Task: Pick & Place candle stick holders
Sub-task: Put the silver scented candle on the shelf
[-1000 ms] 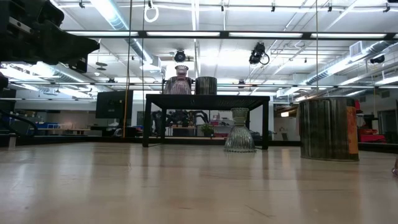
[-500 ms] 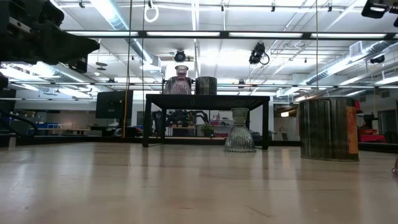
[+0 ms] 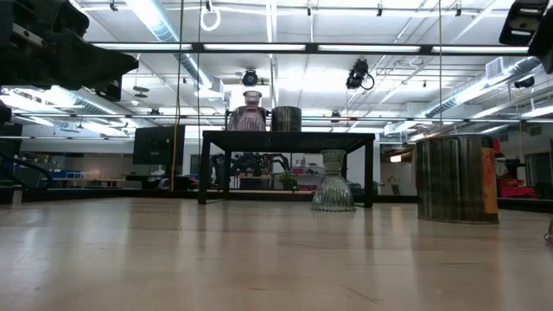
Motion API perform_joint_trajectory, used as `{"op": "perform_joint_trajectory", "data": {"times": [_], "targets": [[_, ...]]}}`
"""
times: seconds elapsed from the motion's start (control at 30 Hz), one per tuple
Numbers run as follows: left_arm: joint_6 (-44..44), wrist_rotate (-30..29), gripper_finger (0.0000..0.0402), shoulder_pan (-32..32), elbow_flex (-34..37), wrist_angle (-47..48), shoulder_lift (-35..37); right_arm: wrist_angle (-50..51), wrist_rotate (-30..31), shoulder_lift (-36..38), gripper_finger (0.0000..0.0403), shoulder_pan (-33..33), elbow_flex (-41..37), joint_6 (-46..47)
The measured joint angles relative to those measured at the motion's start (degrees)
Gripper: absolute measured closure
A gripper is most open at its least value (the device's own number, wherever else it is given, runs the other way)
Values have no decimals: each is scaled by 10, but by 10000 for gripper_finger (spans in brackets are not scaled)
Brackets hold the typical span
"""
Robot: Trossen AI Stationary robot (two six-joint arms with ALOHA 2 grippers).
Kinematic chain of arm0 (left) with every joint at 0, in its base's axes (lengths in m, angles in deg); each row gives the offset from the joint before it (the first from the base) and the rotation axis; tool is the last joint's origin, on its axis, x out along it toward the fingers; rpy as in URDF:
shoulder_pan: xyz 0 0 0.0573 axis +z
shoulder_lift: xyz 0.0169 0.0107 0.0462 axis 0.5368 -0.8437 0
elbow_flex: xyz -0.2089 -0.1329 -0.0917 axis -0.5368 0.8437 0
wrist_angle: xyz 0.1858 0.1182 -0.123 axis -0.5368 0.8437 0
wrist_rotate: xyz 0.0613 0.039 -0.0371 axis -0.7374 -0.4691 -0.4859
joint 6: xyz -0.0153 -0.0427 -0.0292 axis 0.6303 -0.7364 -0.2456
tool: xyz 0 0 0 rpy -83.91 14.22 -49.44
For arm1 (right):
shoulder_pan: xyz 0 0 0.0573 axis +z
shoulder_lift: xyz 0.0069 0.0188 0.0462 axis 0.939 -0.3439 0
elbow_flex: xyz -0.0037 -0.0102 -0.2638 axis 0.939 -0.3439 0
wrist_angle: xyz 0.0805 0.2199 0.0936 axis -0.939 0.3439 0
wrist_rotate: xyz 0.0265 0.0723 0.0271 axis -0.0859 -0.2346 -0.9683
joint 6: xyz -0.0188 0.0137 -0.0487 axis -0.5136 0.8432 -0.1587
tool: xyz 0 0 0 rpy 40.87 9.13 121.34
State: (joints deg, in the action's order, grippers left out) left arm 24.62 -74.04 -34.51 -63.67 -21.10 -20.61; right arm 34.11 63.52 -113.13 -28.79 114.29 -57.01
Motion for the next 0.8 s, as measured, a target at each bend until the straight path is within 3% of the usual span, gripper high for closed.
{"op": "perform_joint_trajectory", "data": {"times": [0.4,0.8], "targets": [[0,0,367,0,0,0,0,-1,26,0,101,0,0,-15],[0,0,367,0,0,0,0,-21,56,1,79,0,0,89]]}}
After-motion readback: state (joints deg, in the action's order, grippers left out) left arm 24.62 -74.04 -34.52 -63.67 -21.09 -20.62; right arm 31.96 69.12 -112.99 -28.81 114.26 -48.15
